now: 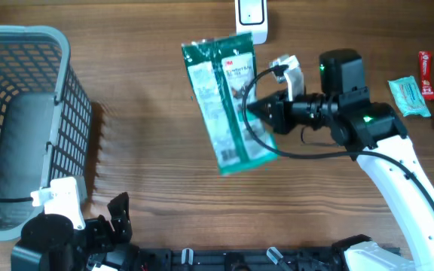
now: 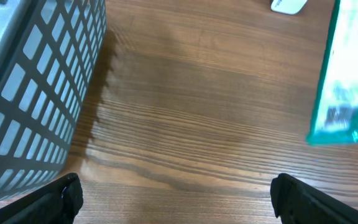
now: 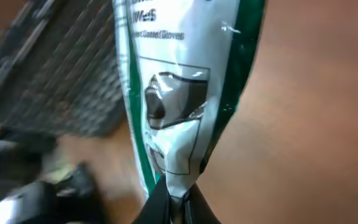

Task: Scan the item barcode
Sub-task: 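Lift the glove bag up to the barcode scanner, then carry the glove bag off to the right and release it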

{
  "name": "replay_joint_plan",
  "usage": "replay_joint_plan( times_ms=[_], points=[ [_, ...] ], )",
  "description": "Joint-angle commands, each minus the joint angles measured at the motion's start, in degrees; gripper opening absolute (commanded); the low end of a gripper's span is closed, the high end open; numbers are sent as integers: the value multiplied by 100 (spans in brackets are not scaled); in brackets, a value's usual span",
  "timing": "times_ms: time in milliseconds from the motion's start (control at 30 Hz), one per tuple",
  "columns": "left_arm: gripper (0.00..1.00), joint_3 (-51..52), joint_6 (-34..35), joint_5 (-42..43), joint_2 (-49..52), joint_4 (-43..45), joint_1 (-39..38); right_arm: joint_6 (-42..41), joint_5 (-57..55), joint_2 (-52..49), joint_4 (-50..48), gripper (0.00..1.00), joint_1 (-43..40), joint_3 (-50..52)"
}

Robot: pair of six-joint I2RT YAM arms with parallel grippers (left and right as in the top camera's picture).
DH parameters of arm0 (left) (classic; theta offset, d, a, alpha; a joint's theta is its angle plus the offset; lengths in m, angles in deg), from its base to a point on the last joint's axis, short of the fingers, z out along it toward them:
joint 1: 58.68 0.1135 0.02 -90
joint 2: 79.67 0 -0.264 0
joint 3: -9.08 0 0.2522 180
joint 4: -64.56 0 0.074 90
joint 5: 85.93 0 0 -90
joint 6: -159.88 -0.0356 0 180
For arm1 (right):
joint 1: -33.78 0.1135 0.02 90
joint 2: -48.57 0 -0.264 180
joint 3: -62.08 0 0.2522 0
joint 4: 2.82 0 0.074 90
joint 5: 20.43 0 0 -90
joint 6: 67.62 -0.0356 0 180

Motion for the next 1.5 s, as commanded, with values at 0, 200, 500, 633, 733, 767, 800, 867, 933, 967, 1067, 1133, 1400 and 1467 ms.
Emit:
replay_joint_plan(
  times_ms=[0, 200, 500, 633, 733, 767, 800, 867, 933, 967, 1067, 1133, 1400, 1467],
  points=[
    [100, 4, 50, 9, -15, 11, 20, 807, -1222, 0, -835, 5, 9, -70],
    [100, 4, 50, 9, -15, 11, 20, 2715, -3274, -487, -3279, 4, 11, -70],
    [100, 4, 50, 9, -15, 11, 20, 3950, -5630, -3659, -7713, 4, 129, -706],
    [100, 4, 50, 9, -15, 11, 20, 3932, -6494, -4811, -8522, 5, 437, -1753],
    [100, 4, 50, 9, -15, 11, 20, 3952, -6712, -5300, -8647, 5, 721, -2083],
    [100, 4, 50, 9, -15, 11, 20, 3939, -6802, -5401, -8644, 4, 809, -2083],
    [100, 4, 50, 9, -15, 11, 20, 3950, -6830, -5508, -8647, 5, 876, -2083],
    [100, 4, 50, 9, -15, 11, 20, 4144, -6940, -5694, -8616, 5, 964, -2083],
    [100, 4, 50, 9, -15, 11, 20, 4389, -7025, -5759, -8561, 5, 1025, -2083],
    [100, 4, 50, 9, -15, 11, 20, 4393, -7027, -5759, -8474, 5, 1029, -2083],
    [100, 4, 50, 9, -15, 11, 20, 4732, -7082, -5751, -8301, 5, 1040, -2083],
    [100, 4, 50, 9, -15, 11, 20, 4660, -7390, -5567, -8262, 4, 1045, -2083],
    [100, 4, 50, 9, -15, 11, 20, 3397, -9099, -3167, -5243, 4, -79, -2083],
    [100, 4, 50, 9, -15, 11, 20, 3080, -9757, -2802, -4819, 4, -555, -2083]
  ],
)
